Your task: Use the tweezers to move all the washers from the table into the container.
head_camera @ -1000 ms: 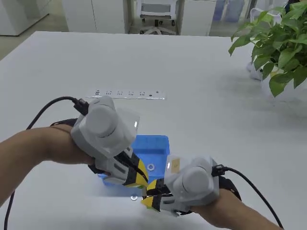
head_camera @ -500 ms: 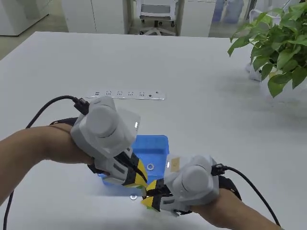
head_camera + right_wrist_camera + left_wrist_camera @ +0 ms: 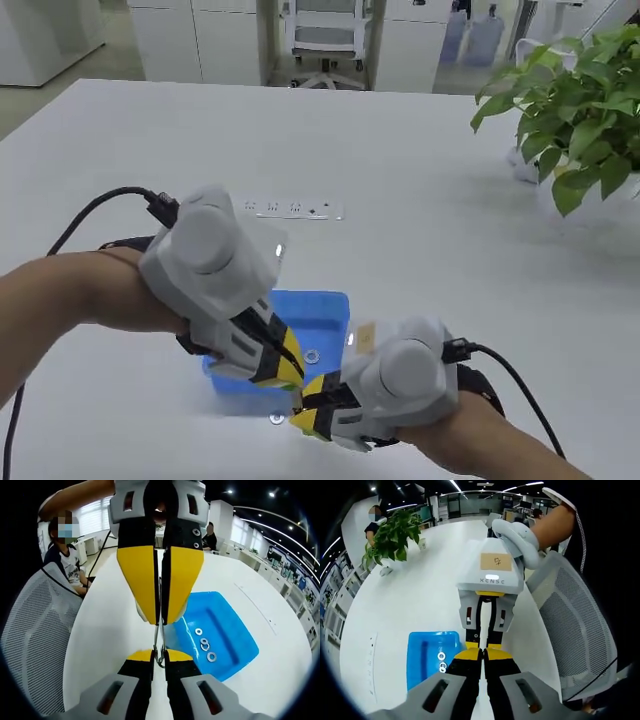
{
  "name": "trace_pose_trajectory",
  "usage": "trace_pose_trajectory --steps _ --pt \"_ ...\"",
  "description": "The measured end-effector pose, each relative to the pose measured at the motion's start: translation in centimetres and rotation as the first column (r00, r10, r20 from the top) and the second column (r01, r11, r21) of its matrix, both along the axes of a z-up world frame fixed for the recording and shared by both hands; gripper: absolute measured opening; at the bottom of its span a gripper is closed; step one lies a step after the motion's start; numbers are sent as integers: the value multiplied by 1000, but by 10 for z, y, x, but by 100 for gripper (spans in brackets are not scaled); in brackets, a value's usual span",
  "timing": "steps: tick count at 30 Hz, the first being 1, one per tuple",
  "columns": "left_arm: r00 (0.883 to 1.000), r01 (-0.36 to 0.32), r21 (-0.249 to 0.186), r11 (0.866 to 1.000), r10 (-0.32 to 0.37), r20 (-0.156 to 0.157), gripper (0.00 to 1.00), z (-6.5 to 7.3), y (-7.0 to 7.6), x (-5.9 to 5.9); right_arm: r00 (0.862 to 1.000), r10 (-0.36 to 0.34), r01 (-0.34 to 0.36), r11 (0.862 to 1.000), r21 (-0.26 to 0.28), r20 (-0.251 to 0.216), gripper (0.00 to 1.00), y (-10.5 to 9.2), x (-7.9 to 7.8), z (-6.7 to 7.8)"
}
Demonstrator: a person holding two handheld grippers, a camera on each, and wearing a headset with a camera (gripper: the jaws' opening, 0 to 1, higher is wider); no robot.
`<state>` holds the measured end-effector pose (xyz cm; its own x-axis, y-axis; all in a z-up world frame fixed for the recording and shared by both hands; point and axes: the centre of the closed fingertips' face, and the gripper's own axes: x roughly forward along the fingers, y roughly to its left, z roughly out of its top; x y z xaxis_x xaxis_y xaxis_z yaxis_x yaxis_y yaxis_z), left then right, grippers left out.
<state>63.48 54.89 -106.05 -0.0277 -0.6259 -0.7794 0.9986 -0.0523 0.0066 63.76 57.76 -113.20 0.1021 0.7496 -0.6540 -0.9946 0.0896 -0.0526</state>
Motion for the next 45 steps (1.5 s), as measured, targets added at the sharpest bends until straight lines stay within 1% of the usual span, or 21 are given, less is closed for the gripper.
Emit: trace_pose_trajectory --steps 5,11,21,23,29,34,45 --pt "1000 -5 -2 1000 5 11 5 7 2 1 1000 7 -7 1000 -4 10 10 2 1 7" --pt "1000 -20 -8 1000 20 22 5 19 7 5 999 24 -24 1000 -4 30 10 8 7 20" --pt "998 -42 -15 999 42 51 5 36 19 16 998 39 -40 999 18 56 10 21 20 36" --pt "997 -45 -16 999 45 56 5 39 21 19 998 37 -39 999 29 53 10 24 23 38" --pt "996 -58 -16 998 59 68 5 42 27 29 996 48 -50 998 24 72 10 31 35 43" --pt "995 -67 -13 998 68 71 5 44 33 37 996 46 -49 998 39 72 10 38 43 44" --pt "994 -86 -1 996 86 72 5 34 46 50 997 51 -55 997 55 66 10 51 56 35"
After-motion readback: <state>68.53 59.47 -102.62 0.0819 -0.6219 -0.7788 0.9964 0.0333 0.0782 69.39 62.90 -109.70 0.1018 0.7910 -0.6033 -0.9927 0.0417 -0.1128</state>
